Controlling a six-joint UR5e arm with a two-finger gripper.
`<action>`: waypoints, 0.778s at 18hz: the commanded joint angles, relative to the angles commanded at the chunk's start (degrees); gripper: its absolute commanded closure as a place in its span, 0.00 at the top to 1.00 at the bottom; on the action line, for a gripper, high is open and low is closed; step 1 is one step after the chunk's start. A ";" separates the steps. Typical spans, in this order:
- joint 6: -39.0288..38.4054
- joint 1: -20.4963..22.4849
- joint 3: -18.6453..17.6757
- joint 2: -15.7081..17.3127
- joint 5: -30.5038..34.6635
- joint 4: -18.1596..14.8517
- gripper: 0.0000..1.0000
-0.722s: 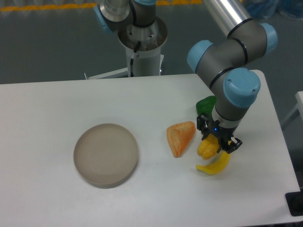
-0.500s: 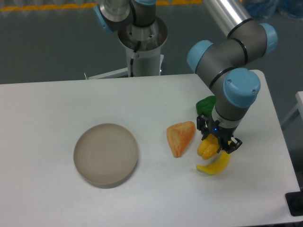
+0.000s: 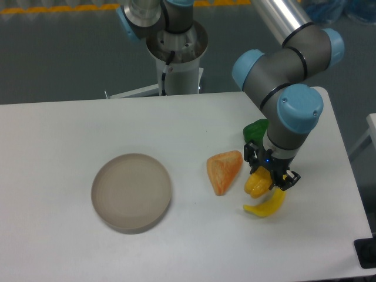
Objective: Place the yellow pepper on the plate
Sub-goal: 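Carry the held yellow pepper across the table to above the brown plate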
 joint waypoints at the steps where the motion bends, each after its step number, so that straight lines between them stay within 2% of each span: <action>1: -0.52 -0.17 -0.09 0.00 0.09 0.00 0.22; 6: -0.62 -1.23 -1.23 0.52 0.00 0.00 0.21; 8: -1.40 -4.03 -1.84 1.31 0.26 -0.09 0.21; 10: -4.99 -6.40 -4.30 3.07 0.00 0.26 0.21; 14: -10.10 -13.69 -5.19 3.17 0.35 0.53 0.21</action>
